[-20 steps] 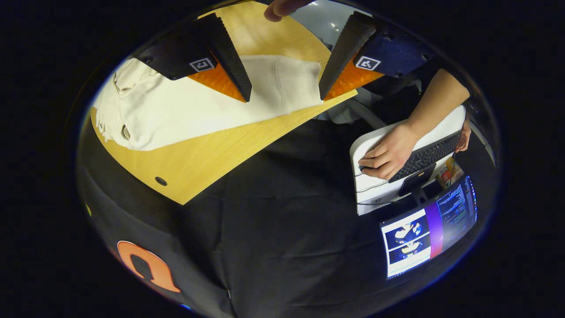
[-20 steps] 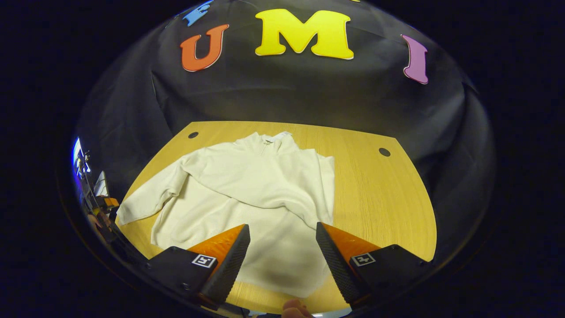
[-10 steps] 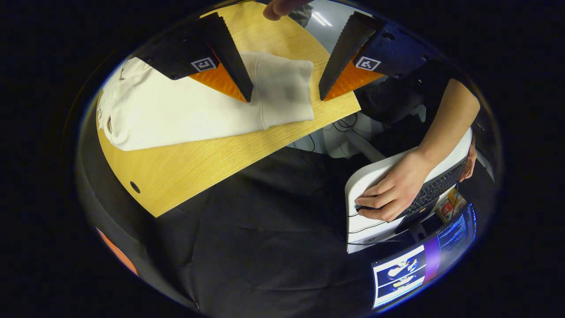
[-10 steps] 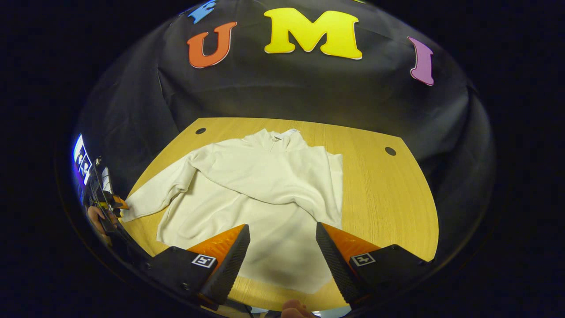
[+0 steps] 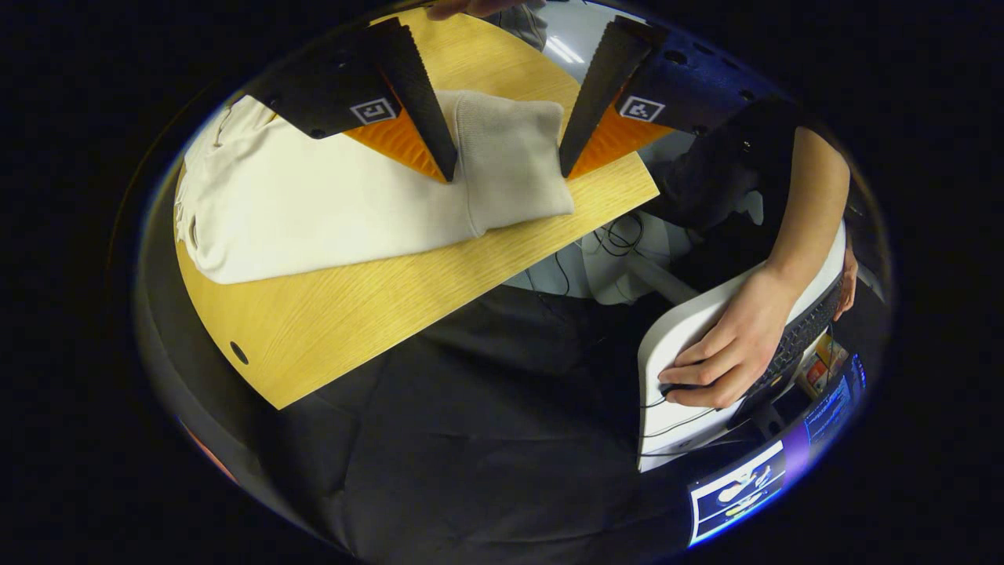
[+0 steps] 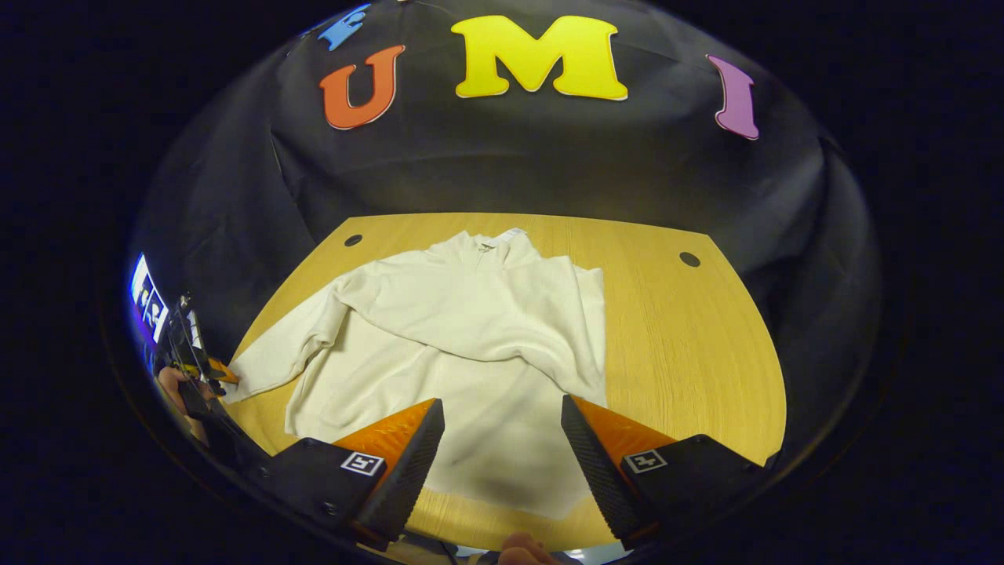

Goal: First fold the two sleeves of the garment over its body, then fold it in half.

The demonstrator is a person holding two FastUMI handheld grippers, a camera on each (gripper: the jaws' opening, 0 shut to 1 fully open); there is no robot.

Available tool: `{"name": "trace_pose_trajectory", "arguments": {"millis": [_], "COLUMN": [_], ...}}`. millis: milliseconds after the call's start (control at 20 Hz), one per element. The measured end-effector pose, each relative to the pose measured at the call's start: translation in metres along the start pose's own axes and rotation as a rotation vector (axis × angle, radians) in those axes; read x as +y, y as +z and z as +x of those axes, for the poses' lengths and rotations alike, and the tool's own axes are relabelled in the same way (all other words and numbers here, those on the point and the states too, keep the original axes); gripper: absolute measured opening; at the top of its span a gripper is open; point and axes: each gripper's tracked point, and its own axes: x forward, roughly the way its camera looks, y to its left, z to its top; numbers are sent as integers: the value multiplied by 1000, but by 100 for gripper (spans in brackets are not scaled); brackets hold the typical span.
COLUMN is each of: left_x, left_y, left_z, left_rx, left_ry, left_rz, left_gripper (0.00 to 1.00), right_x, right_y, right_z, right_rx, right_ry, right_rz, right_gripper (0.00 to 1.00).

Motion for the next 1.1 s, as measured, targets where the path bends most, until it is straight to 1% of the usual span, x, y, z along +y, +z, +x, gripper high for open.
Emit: {"name": "trace_pose_trajectory", "arguments": {"millis": [50, 200, 250, 300, 350, 400, 500, 600, 650, 700, 850, 1000, 1050, 1100], "left_x": [1, -3, -4, -7, -12, -18, -19, -21, -21, -25, -44, -78, -94, -110], "left_y": [1, -2, -3, -2, -2, -2, -1, -1, 2, 7, 21, 34, 37, 39], "left_z": [0, 2, 3, 2, 3, 2, 2, -3, -10, -17, -50, -86, -99, -111], "left_rx": [14, 91, 117, 141, 159, 173, 182, 184, 173, 154, 104, 70, 64, 53], "left_ry": [4, 6, 4, -5, -22, -35, -24, -14, -5, -5, -13, -64, -88, -112], "left_rz": [-7, -32, -29, -33, -27, -18, 25, 49, 68, 87, 141, 227, 245, 256], "left_gripper": [87, 82, 72, 65, 60, 47, 13, 10, 9, 7, 7, 7, 6, 6], "right_x": [-1, -12, -17, -22, -27, -33, -39, -46, -50, -55, -67, -71, -74, -78], "right_y": [-1, 6, 11, 13, 13, 13, 11, 8, 7, 6, 2, 3, 5, 5], "right_z": [1, 1, 0, 0, -1, -3, -6, -5, -5, -6, -5, -3, -2, -3], "right_rx": [4, -15, -30, -41, -44, -45, -47, -45, -45, -47, -37, -30, -30, -28], "right_ry": [3, -2, -4, -6, -5, -6, 2, 3, 1, 0, -8, -3, 3, 8], "right_rz": [9, 23, 29, 31, 33, 41, 62, 71, 78, 88, 121, 95, 82, 77], "right_gripper": [94, 95, 95, 95, 95, 95, 94, 93, 95, 94, 94, 94, 95, 93]}}
